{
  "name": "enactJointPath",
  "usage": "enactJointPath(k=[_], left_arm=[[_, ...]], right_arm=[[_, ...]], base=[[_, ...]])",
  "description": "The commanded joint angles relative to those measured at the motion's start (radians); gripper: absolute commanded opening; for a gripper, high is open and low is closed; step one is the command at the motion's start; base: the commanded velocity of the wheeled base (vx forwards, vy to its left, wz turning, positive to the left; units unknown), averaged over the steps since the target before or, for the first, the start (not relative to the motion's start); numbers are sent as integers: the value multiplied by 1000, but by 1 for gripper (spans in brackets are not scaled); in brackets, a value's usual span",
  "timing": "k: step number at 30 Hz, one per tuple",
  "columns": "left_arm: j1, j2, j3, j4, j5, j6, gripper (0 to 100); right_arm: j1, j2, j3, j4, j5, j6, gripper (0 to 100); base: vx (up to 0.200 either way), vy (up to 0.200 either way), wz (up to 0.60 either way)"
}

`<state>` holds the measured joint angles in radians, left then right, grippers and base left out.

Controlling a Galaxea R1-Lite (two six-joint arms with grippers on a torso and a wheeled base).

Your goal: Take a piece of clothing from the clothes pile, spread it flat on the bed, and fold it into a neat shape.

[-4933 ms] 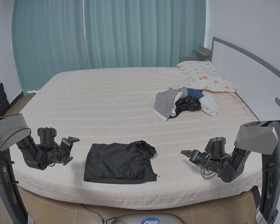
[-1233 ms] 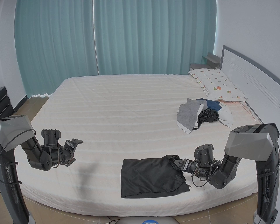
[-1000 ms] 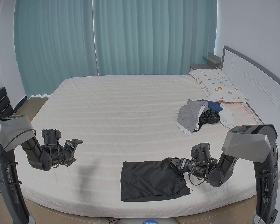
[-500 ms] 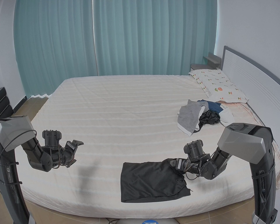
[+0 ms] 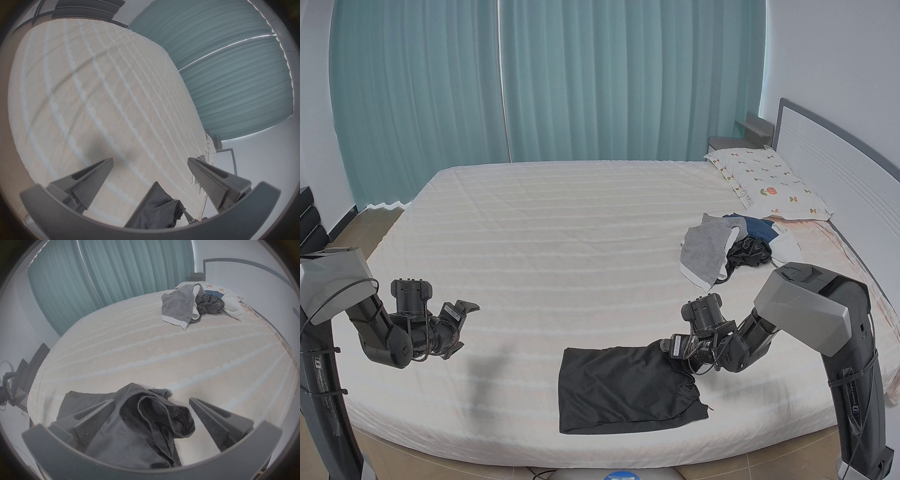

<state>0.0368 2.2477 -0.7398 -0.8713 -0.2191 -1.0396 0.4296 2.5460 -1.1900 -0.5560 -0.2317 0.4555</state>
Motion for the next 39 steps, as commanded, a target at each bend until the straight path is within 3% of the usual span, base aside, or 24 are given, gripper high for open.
enactJointPath(k=[1,9,12,15,28,33,39], left_arm=[[0,1,0,0,0,0,100],[0,1,0,0,0,0,100],[0,1,0,0,0,0,100],[0,1,0,0,0,0,100],[0,1,0,0,0,0,100],[0,1,0,0,0,0,100],[0,1,0,0,0,0,100]], right_arm=[[-2,23,-43,31,-5,-18,100],[-6,25,-92,126,-5,-57,100],[-17,25,-137,222,-20,-54,100],[-41,25,-143,240,-66,-64,100],[-78,22,-160,311,-98,-64,100],[-83,20,-165,271,-100,11,100],[-74,11,-148,237,-29,74,100]], base=[[0,0,0],[0,0,0],[0,0,0],[0,0,0],[0,0,0],[0,0,0],[0,0,0]])
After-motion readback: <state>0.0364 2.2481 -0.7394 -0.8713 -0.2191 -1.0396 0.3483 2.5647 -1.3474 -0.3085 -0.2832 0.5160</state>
